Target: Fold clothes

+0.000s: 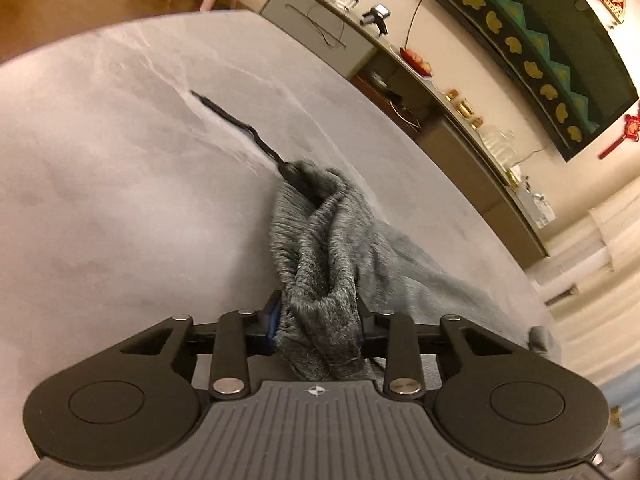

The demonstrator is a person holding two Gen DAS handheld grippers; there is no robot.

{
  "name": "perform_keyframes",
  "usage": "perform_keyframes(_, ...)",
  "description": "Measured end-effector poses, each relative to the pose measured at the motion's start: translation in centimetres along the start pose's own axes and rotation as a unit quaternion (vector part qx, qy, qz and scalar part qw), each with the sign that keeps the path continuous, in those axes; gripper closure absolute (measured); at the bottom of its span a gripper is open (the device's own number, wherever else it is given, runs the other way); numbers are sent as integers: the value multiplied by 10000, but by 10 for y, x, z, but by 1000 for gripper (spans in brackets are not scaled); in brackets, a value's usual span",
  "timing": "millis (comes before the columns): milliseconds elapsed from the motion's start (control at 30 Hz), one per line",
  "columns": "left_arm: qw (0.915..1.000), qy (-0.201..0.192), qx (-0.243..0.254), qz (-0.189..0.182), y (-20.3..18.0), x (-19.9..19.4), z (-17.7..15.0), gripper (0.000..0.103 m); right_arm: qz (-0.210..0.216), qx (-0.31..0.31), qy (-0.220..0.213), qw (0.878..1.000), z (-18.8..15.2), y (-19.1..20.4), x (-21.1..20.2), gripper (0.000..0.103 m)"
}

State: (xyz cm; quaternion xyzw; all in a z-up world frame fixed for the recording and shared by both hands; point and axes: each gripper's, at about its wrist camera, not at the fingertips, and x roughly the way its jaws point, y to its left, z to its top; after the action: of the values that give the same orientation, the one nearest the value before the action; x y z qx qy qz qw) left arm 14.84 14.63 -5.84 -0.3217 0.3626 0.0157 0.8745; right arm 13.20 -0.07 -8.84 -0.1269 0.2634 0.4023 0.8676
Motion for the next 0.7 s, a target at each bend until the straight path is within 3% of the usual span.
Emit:
perform_keyframes(67, 9998, -89, 165, 73, -5, -2, -2, 69, -167, 721, -89, 9972, 1, -34, -14, 61)
perform_keyframes(167, 9950, -398, 841, 369, -31, -8, -13, 69, -813, 1641, 307, 9826, -8, -93, -9, 70)
perform_keyframes(267, 9804, -756, 1711, 619, -63, -18, -30, 69, -1188, 2112, 1137, 9635, -28, -131, 18, 76)
perform_keyframes(300, 9739, -845, 1992, 689, -71, -22, -39, 69, -1071, 2049, 1083, 9669, -18, -127, 17, 76)
perform_keyframes(367, 9571, -1019, 2573, 857, -86, -25, -56, 69, -835, 1923, 975, 9729, 4, -118, 14, 68)
perform_keyframes(400, 9478, -1079, 2852, 930, -94, -25, -63, 69, -716, 1859, 920, 9756, 15, -114, 13, 59)
perform_keyframes(433, 9405, -1101, 3063, 978, -100, -23, -68, 69, -598, 1795, 866, 9781, 26, -109, 11, 38)
perform_keyframes(467, 9347, -1113, 3221, 1011, -105, -22, -73, 69, -479, 1730, 811, 9804, 37, -105, 10, 23)
perform_keyframes(567, 9180, -1160, 3629, 1106, -115, -19, -86, 69, -99, 1498, 716, 9861, 70, -90, 10, 4)
perform_keyframes(667, 8988, -1236, 4031, 1201, -123, -17, -96, 69, 71, 1146, 1078, 9875, 82, -75, 31, 5)
perform_keyframes(700, 8936, -1251, 4132, 1224, -125, -17, -100, 69, 85, 1049, 1182, 9874, 82, -72, 36, 11)
